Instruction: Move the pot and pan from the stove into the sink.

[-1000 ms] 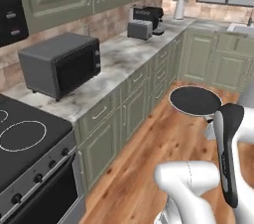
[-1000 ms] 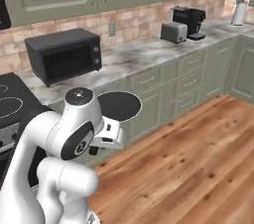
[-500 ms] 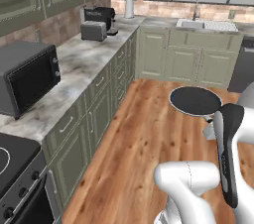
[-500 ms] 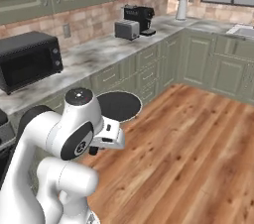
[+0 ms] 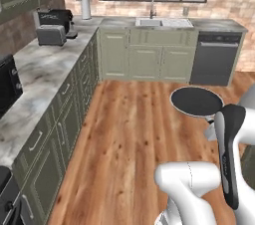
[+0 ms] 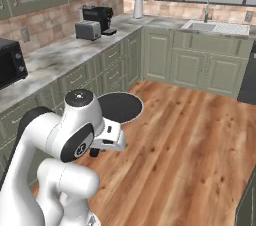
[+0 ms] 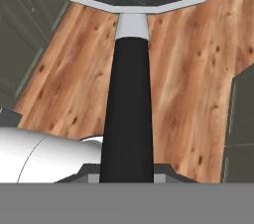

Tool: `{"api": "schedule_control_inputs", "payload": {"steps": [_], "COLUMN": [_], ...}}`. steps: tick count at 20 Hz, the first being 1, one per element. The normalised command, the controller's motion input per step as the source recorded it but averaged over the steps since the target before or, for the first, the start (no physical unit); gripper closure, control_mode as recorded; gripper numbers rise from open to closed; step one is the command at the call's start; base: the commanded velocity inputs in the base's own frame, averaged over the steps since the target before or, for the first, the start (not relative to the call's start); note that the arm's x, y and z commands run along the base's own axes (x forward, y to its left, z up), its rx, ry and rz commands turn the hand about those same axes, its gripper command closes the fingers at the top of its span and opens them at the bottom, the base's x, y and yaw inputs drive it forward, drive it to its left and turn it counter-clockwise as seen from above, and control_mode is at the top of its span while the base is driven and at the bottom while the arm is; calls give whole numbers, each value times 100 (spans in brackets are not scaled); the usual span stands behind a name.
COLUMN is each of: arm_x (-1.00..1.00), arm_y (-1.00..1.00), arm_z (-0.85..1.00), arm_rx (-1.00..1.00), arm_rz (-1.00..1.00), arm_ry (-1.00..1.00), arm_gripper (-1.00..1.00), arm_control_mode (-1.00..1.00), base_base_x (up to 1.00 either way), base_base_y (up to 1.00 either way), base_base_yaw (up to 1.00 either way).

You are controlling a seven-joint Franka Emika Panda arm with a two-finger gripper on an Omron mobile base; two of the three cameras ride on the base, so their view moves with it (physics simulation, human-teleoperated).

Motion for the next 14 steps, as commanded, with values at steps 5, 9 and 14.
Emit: {"api": "schedule_control_inputs", "payload": {"steps": [5,9,14], "arm_x": [0,0,0], "arm_y": [0,0,0], "arm_z": [0,0,0], "arm_rx": [0,0,0], "arm_rz": [0,0,0], "arm_ry": [0,0,0], "arm_gripper": [100,100,100], "arm_control_mode": [100,100,100], "base_base_x": [-5,4,50], "base_base_y": [-12,-1,0], "base_base_yaw": [-18,0,-4]}}
